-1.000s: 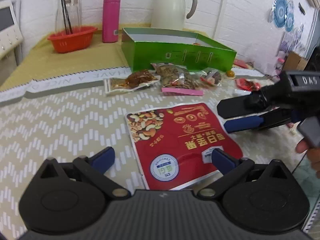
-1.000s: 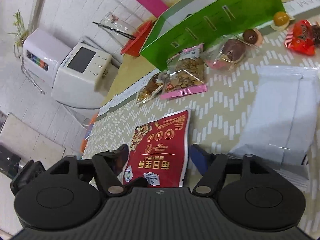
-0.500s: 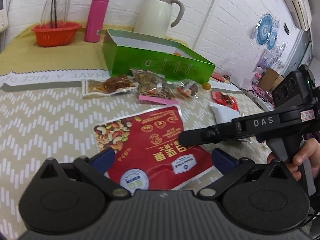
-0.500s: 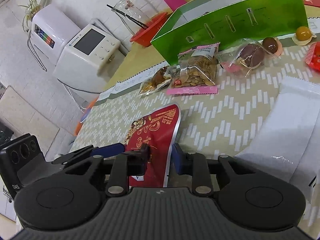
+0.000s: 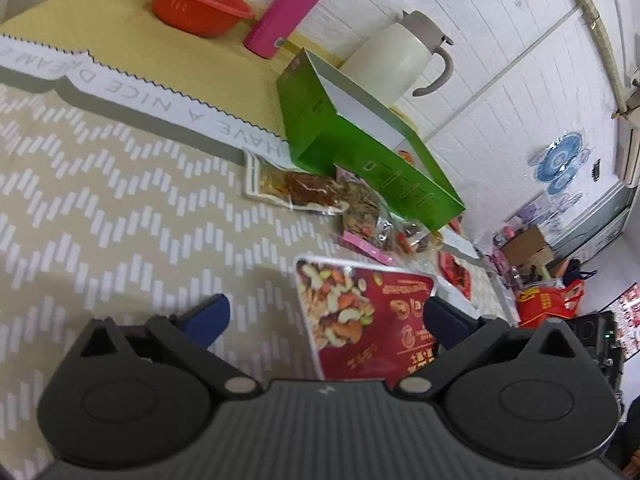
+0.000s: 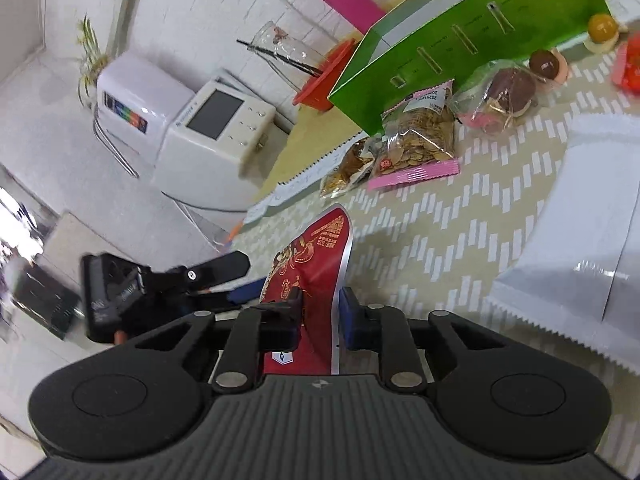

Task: Organize snacks

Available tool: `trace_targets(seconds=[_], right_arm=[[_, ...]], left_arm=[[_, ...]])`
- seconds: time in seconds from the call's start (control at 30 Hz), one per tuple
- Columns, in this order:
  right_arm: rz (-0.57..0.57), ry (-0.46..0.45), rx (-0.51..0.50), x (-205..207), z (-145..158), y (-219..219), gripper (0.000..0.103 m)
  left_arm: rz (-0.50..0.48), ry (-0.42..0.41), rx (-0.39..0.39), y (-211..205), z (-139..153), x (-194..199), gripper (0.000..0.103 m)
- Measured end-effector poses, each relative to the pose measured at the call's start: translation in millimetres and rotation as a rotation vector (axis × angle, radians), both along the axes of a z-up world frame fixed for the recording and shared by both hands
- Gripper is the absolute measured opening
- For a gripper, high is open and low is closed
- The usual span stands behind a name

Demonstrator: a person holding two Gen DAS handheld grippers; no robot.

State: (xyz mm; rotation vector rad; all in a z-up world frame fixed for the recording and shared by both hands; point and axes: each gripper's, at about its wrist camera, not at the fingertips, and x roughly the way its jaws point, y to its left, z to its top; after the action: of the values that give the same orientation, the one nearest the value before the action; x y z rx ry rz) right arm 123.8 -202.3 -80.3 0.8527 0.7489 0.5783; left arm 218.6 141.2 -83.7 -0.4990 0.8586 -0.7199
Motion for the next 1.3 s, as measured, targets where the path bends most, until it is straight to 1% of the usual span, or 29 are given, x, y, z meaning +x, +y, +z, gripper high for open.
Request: trace_targets(seconds=[0.03,0.07,0.1,0.13,0.17,0.2,0.23,0.27,0.3,0.4,0.5,0.57,0.7,0.83,0.87,0.9,0.93,1.07,1.13,1.17,1.23,1.3], right_arm=[[0.001,0.0,0.028,-1,-1,-2,0.035],[0.003,-0.005,0.023,-1,0,-1,0.035],[0.005,-0.009,-0.004,-2,2,1,0.035],[0.004,-0.009,-0.028,-2,4,2,0.035],[0.007,-0.008,-0.037,-2,5,3,0.035],[0.006,-0.004,-0.04,-2,5,4,0.035],[0.003,-0.003,-0.043,-1,5,4,0.035],[-0.004,0.003,-0.062,-2,6,4,0.035],[-0.01,0.009,-0.076,-1,5,4,0.035],[-0.031,0.03,-0.095,-3,2,-1,0.034],[-0.048,0.019,-0.133,-8,10,-3,0.033],[-0.065,-0.006,-0.172,-8,25,-4,0.032],[-0.107,-0.085,-0.244,0,67,-14,0.031],[-0.176,-0.134,-0.255,22,98,-40,0.031],[-0.197,-0.139,-0.253,29,101,-48,0.031],[-0.219,-0.137,-0.258,38,104,-55,0.011],[-0.238,-0.138,-0.266,47,104,-60,0.01],[-0.304,-0.087,-0.228,88,85,-90,0.011],[-0.33,-0.072,-0.236,107,74,-100,0.009],[-0.332,-0.08,-0.235,116,71,-104,0.003],[-0.329,-0.123,-0.199,128,73,-111,0.003],[-0.319,-0.199,-0.193,138,78,-113,0.003]], left_arm=[[-0.012,0.021,-0.052,1,-3,-2,0.103],[-0.017,0.03,-0.099,0,-5,-4,0.103],[-0.017,0.027,-0.134,-2,-6,-7,0.103],[-0.019,0.017,-0.143,-4,-5,-11,0.102],[-0.017,0.007,-0.134,-7,-5,-14,0.092],[-0.015,0.004,-0.106,-12,-4,-16,0.056],[-0.025,0.017,-0.08,-15,-5,-16,0.04],[-0.027,0.043,-0.078,-17,-7,-16,0.037],[-0.021,0.054,-0.073,-19,-8,-16,0.035],[-0.011,0.041,-0.048,-22,-7,-21,0.031],[-0.011,-0.019,-0.024,-32,7,-27,0.025],[-0.006,-0.061,-0.027,-38,21,-28,0.02],[-0.015,-0.15,-0.046,-57,59,-19,0.018],[-0.016,-0.186,-0.088,-83,89,11,0.018],[-0.014,-0.194,-0.088,-93,94,20,0.014],[-0.012,-0.204,-0.091,-103,98,29,0.014],[-0.012,-0.213,-0.083,-113,101,40,0.014],[-0.001,-0.204,-0.045,-152,99,86,0.012],[0.005,-0.163,-0.046,-163,91,113,0.011],[-0.001,-0.149,-0.06,-167,87,124,0.006],[0.006,-0.146,-0.081,-174,82,142,0.006],[0.007,-0.163,-0.064,-181,79,153,0.006]])
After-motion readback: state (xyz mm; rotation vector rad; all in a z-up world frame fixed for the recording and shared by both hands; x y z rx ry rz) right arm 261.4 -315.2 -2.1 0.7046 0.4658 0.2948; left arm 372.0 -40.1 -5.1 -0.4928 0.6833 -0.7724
